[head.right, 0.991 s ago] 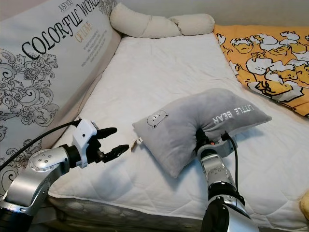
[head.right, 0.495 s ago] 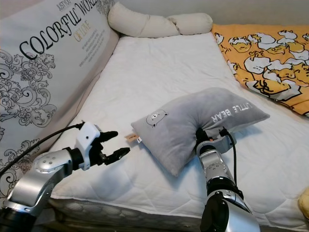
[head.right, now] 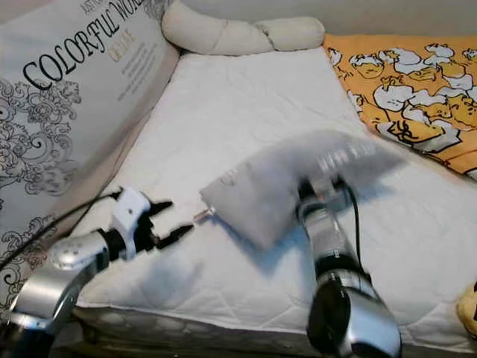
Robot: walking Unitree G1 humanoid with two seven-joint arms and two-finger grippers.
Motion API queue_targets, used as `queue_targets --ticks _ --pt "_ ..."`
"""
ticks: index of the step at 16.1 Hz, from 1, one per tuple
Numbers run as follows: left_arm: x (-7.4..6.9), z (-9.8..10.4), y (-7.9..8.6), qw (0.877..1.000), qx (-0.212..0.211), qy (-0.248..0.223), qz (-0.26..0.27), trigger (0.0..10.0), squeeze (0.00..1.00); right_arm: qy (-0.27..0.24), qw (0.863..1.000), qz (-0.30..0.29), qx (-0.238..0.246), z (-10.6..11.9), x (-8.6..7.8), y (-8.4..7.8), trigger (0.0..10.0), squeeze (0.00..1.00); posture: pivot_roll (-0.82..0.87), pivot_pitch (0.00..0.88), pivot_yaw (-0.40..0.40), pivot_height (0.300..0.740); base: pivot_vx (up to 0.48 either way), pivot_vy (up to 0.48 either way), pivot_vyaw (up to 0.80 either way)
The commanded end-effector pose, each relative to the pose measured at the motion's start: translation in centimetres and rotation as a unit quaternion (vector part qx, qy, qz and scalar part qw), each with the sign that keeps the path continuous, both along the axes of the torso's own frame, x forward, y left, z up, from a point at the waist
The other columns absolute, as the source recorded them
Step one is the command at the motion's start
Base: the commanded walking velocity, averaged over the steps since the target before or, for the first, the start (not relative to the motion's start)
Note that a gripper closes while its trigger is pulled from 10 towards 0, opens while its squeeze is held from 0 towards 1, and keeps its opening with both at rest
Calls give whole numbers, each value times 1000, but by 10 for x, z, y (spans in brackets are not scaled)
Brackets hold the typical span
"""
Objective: Clean up the room
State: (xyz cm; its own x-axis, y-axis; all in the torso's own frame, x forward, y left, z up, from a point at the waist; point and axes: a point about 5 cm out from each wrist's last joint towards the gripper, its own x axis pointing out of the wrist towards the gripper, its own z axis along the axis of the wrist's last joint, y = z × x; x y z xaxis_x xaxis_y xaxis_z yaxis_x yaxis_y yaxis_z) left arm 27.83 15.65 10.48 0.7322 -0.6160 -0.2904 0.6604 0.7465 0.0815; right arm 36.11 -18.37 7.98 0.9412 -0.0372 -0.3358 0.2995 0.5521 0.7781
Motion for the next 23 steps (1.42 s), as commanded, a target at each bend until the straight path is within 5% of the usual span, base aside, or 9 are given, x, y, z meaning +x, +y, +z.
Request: queue_targets --ticks 1,4,6,11,13,14,15,19,23 --pt "8 4 11 999 13 -19 43 10000 0 -53 998 29 -8 32 17 13 0 0 57 0 76 740 0 0 0" --pt "17 10 29 991 5 -47 126 10000 0 -129 988 80 -9 81 36 36 0 0 56 0 79 740 0 0 0" --pt "27 19 45 978 -10 -70 198 10000 0 -224 960 148 77 143 42 70 0 0 70 0 66 740 0 0 0" --pt "26 22 73 956 -39 -73 280 10000 0 -271 915 272 127 188 19 109 0 0 65 0 68 740 0 0 0" --pt "30 24 77 949 -71 -67 301 10000 0 -188 944 257 88 142 16 93 0 0 45 0 89 740 0 0 0" --pt "37 28 79 942 -90 -74 314 10000 718 -101 967 225 69 91 9 71 0 0 42 0 95 740 0 0 0" --pt "40 33 83 933 -91 -95 335 10000 1000 -49 976 203 66 59 2 59 0 0 35 0 103 740 0 0 0" --pt "45 28 71 945 -106 -84 297 10000 1000 120 981 152 26 -40 -44 25 0 0 10 0 146 740 0 0 0" --pt "63 13 47 964 -76 -51 248 10000 1000 123 979 162 -11 -46 -53 6 0 0 -16 0 171 740 0 0 0"
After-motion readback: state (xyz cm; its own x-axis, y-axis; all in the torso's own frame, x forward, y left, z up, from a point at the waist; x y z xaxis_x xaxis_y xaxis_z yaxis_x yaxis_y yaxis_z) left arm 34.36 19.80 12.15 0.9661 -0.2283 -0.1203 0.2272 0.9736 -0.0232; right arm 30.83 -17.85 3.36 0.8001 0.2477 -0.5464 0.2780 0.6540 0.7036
